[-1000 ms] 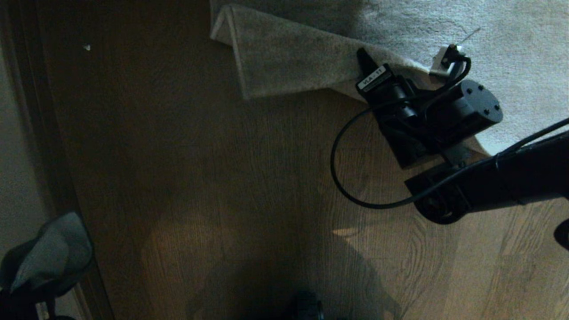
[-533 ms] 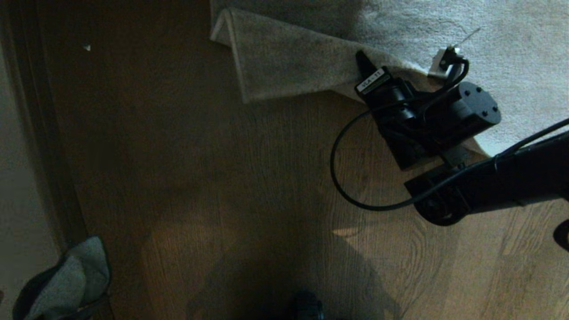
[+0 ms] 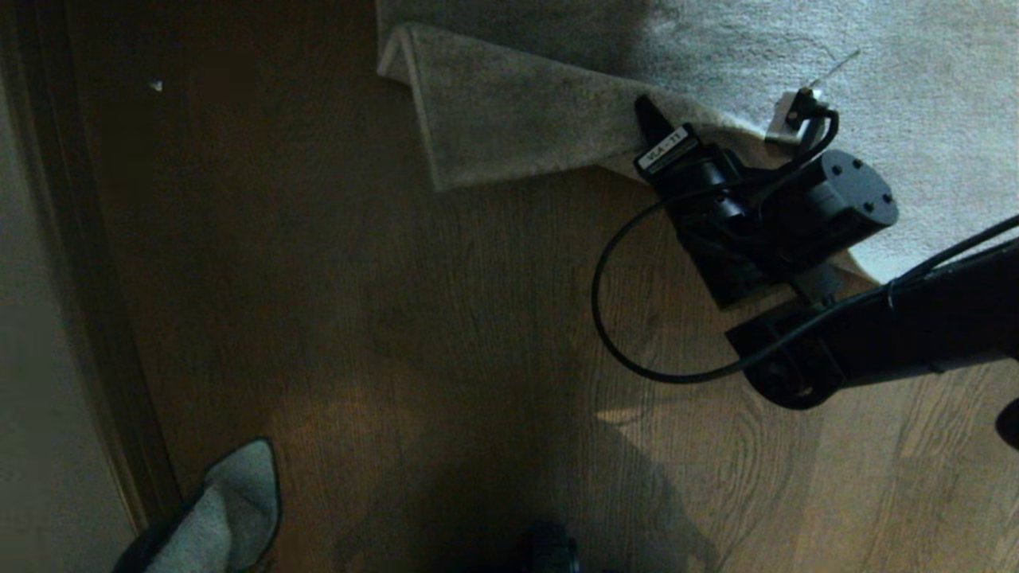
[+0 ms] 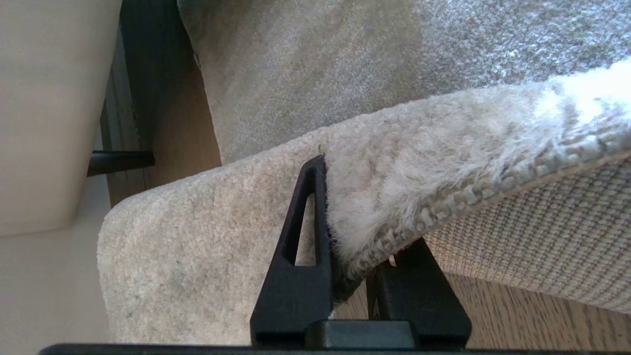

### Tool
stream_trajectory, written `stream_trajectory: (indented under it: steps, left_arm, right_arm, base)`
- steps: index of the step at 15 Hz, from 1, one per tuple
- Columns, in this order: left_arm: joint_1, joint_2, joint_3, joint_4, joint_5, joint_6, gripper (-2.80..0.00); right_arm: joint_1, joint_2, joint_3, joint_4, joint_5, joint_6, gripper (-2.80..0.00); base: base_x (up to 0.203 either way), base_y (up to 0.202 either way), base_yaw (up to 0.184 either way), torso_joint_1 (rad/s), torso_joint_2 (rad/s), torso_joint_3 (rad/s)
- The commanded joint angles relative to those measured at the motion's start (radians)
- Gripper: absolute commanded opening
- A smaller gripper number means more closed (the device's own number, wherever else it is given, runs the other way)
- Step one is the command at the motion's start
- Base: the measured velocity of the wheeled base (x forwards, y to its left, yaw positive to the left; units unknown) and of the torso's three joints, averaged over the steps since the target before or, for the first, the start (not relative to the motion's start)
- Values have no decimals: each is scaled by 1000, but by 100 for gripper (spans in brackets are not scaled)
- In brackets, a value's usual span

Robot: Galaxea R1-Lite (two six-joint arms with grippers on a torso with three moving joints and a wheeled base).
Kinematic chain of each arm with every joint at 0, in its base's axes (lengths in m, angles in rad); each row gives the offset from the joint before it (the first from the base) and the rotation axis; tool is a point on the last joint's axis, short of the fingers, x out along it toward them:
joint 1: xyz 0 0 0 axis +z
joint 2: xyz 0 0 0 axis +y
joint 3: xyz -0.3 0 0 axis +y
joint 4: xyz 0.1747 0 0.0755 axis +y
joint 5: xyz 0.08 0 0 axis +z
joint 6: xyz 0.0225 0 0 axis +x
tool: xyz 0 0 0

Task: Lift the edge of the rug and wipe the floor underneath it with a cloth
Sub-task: Lay down the carpet

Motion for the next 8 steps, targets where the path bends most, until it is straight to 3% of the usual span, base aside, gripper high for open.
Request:
stream_trajectory:
  steps: [1, 8]
  left_arm:
    - [-4, -101, 8, 42, -62, 10, -280]
    - [-46, -251, 11, 56, -75, 23, -280]
  right_arm:
    - [2, -1, -3, -48, 0, 1, -280]
    - [5, -14, -5, -48, 14, -19, -280]
  base:
    - [0, 0, 0, 0, 0, 0]
    - [0, 0, 0, 0, 0, 0]
